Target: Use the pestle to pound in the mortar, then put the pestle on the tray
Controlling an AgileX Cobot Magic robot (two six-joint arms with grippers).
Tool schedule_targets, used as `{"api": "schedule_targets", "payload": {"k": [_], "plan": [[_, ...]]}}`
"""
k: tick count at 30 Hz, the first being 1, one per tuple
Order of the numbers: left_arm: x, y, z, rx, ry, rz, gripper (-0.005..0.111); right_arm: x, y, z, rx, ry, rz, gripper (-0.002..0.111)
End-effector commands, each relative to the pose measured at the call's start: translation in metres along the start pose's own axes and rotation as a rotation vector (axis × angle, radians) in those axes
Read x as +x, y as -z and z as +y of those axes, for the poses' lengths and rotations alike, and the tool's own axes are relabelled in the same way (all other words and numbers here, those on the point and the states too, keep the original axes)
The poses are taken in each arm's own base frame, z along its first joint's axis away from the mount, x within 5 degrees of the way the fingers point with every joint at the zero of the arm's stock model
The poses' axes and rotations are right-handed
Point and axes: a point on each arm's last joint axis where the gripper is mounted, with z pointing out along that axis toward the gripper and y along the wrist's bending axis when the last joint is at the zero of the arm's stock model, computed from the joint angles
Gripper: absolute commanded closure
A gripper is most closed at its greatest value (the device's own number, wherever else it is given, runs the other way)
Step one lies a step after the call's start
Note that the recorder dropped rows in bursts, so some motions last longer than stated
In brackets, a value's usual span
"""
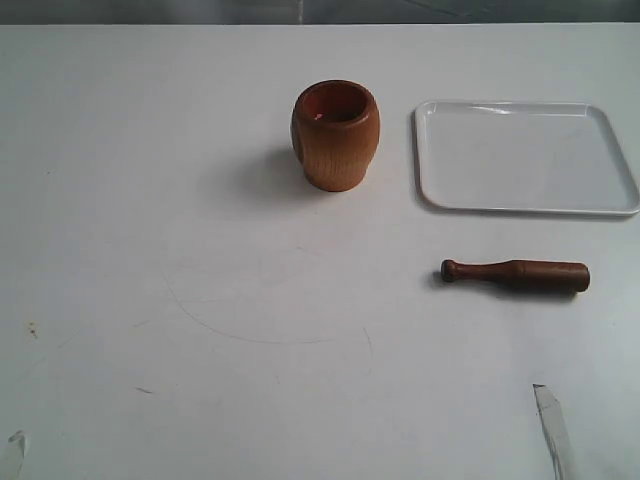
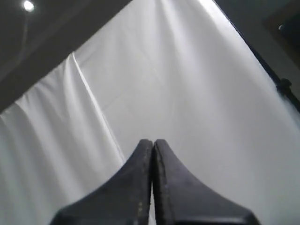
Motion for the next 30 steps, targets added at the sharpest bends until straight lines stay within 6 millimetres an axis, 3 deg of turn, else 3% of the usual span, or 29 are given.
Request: {"api": "schedule_targets", "payload": {"k": [1,4,6,8,11,14,17,20,22,25,28,30], "plan": [[0.000,0.000,-0.001,0.008,0.012,-0.007,0.107,-0.018,0.005,0.018,-0.192,0.159,-0.224,0.108],[0.000,0.000,-0.001,0.008,0.012,-0.007,0.107,-0.039,0.005,0.050,-0.371,0.542,-0.354,0.108],[0.000,0.000,-0.001,0.008,0.012,-0.007,0.107,-0.049,-0.007,0.062,-0.367,0.693,-0.306,0.108],[0.000,0.000,-0.001,0.008,0.012,-0.007,0.107,-0.056,-0.029,0.066,-0.295,0.799,-0.163,0.108],[0.000,0.000,-0.001,0.008,0.012,-0.007,0.107,-0.055,-0.069,0.066,-0.201,1.005,0.200,0.108],[0.000,0.000,-0.001,0.008,0.012,-0.007,0.107,-0.033,-0.102,0.053,-0.168,1.178,0.756,0.108],[0.000,0.000,-0.001,0.008,0.012,-0.007,0.107,-0.007,-0.129,0.043,-0.159,1.183,1.174,0.108],[0.000,0.000,-0.001,0.008,0.012,-0.007,0.107,0.023,-0.139,0.042,-0.297,1.180,1.511,0.108],[0.000,0.000,-0.001,0.008,0.012,-0.007,0.107,0.050,-0.133,0.044,-0.473,1.135,1.738,0.108],[0.000,0.000,-0.001,0.008,0.012,-0.007,0.107,0.086,-0.124,0.048,-0.656,1.113,1.916,0.108],[0.000,0.000,-0.001,0.008,0.012,-0.007,0.107,0.117,-0.120,0.050,-0.754,1.152,1.946,0.107],[0.000,0.000,-0.001,0.008,0.012,-0.007,0.107,0.137,-0.118,0.049,-0.820,1.182,1.943,0.100]]}}
